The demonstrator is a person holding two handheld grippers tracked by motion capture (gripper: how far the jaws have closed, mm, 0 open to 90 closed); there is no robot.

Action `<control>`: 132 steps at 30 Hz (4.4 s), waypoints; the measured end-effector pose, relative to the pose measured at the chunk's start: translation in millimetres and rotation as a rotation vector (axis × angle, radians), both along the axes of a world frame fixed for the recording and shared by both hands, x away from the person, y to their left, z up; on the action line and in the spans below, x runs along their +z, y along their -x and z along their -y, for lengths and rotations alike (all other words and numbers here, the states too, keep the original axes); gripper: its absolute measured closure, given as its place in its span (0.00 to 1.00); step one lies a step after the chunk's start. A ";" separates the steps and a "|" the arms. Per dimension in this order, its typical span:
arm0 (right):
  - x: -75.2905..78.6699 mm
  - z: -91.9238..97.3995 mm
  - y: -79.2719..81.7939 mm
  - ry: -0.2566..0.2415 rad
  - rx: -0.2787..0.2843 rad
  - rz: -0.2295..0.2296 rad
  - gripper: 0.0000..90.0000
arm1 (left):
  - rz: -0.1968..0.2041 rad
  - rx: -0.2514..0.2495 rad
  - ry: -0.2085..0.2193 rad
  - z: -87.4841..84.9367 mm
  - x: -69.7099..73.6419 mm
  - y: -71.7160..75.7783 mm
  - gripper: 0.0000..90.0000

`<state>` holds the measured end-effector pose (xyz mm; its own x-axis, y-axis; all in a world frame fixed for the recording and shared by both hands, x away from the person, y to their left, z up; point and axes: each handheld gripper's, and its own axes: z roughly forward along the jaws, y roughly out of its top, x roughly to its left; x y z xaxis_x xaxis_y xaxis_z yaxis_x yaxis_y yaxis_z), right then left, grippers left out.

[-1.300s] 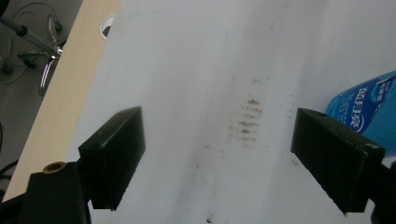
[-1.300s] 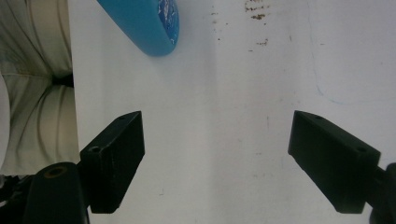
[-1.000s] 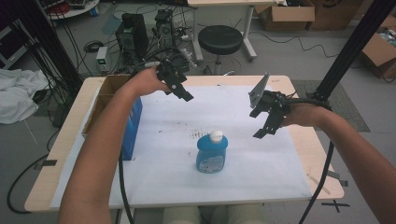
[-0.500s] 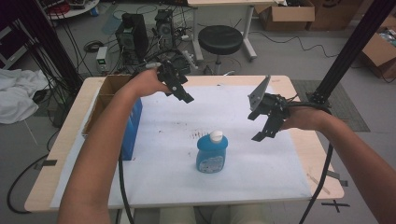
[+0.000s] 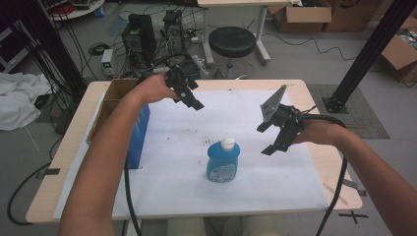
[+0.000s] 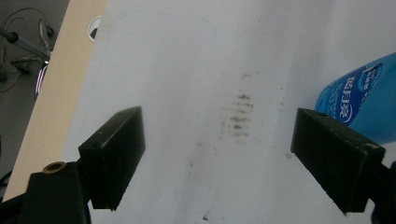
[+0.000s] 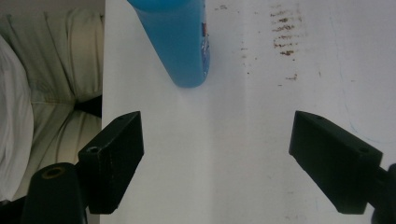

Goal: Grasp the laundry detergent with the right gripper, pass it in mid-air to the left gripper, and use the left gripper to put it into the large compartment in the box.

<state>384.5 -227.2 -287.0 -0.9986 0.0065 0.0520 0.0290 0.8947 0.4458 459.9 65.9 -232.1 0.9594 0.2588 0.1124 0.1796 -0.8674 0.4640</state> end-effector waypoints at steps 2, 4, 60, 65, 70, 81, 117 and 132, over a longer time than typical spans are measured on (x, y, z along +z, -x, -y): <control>-1.8 -1.2 2.1 -0.011 0.005 -0.002 0.19 | 0.000 0.001 0.002 -0.4 0.1 0.4 0.20; -3.6 -2.4 3.8 -0.027 0.012 -0.001 0.19 | 0.001 0.000 0.003 -0.7 -1.0 0.6 0.20; -47.0 -31.9 25.9 -0.257 0.015 -0.029 0.17 | 0.016 0.001 0.000 -2.9 -4.0 4.2 0.21; -53.5 -36.0 27.0 -0.279 0.017 -0.039 0.17 | 0.017 0.000 -0.002 -2.7 -4.0 4.3 0.21; -59.0 -40.4 28.0 -0.297 0.019 -0.047 0.17 | 0.018 -0.003 -0.002 -2.4 -4.4 4.1 0.21; -65.1 -48.6 28.7 -0.344 0.016 -0.031 0.17 | 0.023 -0.003 -0.001 -0.9 -4.0 4.6 0.21; -86.1 -60.4 31.6 -0.455 -0.020 -0.023 0.18 | 0.025 0.001 -0.004 -2.7 -5.3 4.8 0.22; -88.8 -60.6 29.9 -0.484 -0.033 -0.033 0.31 | 0.027 0.003 -0.004 -4.0 -4.6 5.6 0.23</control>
<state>354.6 -166.6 -375.8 -0.9961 0.0055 0.0880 0.0747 0.5828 0.8092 454.3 69.9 -236.7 0.9552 0.2611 0.1397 0.1696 -0.8690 0.4649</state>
